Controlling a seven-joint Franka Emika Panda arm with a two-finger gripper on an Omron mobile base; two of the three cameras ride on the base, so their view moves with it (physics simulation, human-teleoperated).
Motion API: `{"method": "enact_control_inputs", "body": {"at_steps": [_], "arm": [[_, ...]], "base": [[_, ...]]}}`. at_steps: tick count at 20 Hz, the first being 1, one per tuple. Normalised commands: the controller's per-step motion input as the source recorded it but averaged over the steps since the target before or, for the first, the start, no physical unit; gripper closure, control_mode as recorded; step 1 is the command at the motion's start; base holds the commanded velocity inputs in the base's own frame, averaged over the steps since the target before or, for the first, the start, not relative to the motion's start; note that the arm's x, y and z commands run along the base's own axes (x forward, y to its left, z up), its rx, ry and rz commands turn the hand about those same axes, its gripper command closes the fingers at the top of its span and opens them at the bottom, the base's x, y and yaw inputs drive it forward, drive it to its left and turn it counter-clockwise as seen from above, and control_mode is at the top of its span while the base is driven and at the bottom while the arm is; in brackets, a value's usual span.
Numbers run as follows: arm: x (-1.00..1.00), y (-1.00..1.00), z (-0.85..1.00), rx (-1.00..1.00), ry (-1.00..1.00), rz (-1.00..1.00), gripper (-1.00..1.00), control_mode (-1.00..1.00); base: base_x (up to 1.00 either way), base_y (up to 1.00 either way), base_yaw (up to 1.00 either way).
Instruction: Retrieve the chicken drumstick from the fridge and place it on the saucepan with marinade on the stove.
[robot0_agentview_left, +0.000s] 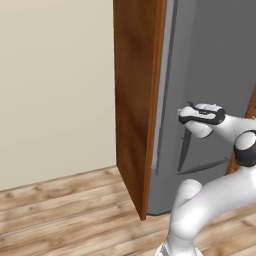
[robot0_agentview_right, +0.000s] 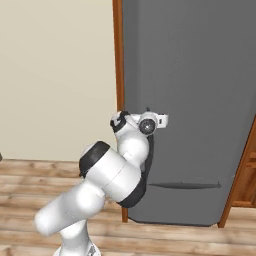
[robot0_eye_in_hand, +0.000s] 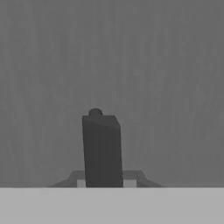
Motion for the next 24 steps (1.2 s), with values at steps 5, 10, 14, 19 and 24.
{"method": "enact_control_inputs", "body": {"at_steps": [5,10,14,19,24], "arm": [[-0.24,-0.72,0.06,0.00,0.17,0.00,1.00,-1.00],[-0.27,-0.83,0.03,0.01,0.15,0.01,1.00,-1.00],[-0.23,-0.90,0.00,0.02,0.08,0.05,1.00,-1.00],[-0.21,-0.98,0.00,0.03,0.05,0.08,1.00,-1.00],[-0.20,-1.00,0.00,0.04,0.02,0.07,1.00,-1.00]], "base": [[0.00,0.00,0.00],[0.00,0.00,0.00],[0.00,0.00,0.00],[0.00,0.00,0.00],[0.00,0.00,0.00]]}}
